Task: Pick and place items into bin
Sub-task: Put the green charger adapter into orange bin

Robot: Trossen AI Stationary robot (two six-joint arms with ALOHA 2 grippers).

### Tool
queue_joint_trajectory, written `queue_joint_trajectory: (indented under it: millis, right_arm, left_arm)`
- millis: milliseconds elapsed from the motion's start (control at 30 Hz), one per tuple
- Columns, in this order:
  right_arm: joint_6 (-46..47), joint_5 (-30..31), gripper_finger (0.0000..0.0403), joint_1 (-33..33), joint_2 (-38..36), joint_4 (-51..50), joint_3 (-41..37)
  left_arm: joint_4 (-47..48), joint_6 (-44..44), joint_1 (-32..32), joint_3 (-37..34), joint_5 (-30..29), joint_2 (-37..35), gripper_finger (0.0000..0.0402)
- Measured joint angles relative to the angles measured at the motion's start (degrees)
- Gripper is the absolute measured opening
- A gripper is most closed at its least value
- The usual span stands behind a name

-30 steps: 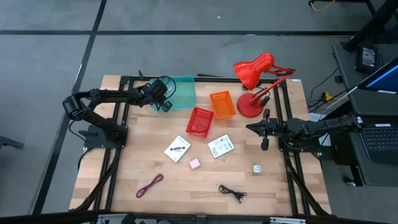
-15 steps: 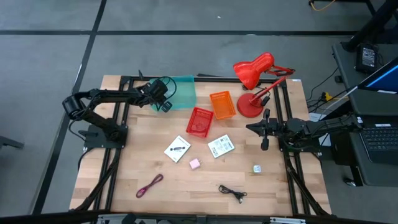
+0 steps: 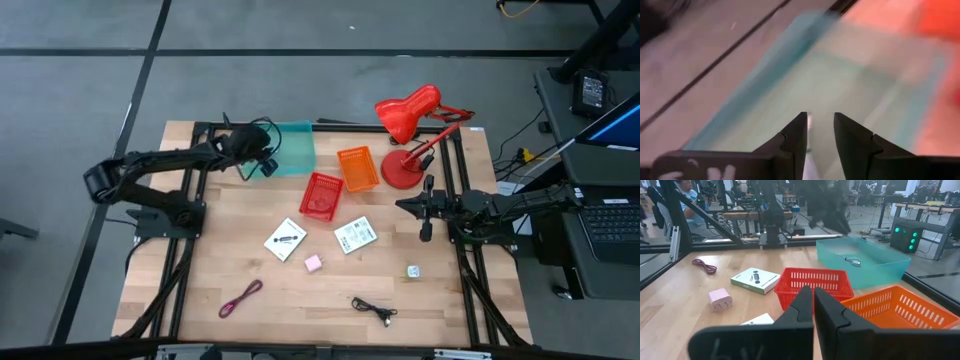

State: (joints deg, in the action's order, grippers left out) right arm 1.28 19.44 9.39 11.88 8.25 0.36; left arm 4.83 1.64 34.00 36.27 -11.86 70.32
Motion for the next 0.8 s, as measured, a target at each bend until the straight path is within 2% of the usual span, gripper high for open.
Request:
queue_joint_trajectory:
  millis: [367,500,633,800]
  right_arm:
    - [1.57,-0.02,0.0,0.02,0.01,-1.33,0.01]
    - [2.19,-0.13,0.0,0.02,0.02,-3.73,0.0]
    - [7.39,-0.87,0.0,0.22,0.0,-3.74,0.0]
    - [6.07,-2.67,0.0,1.36,0.0,-3.71,0.01]
  left_arm:
    - [1.14,3.66,-13.76,0.0,2.73,-13.17,0.0007]
    - [0.44,3.2,-19.1,-1.33,2.55,-14.9,0.0003]
    - [-2.18,2.3,-24.72,-3.14,1.59,-15.24,0.0001]
    - [-2.84,0.46,-31.45,-3.28,-0.1,-15.23,0.0002]
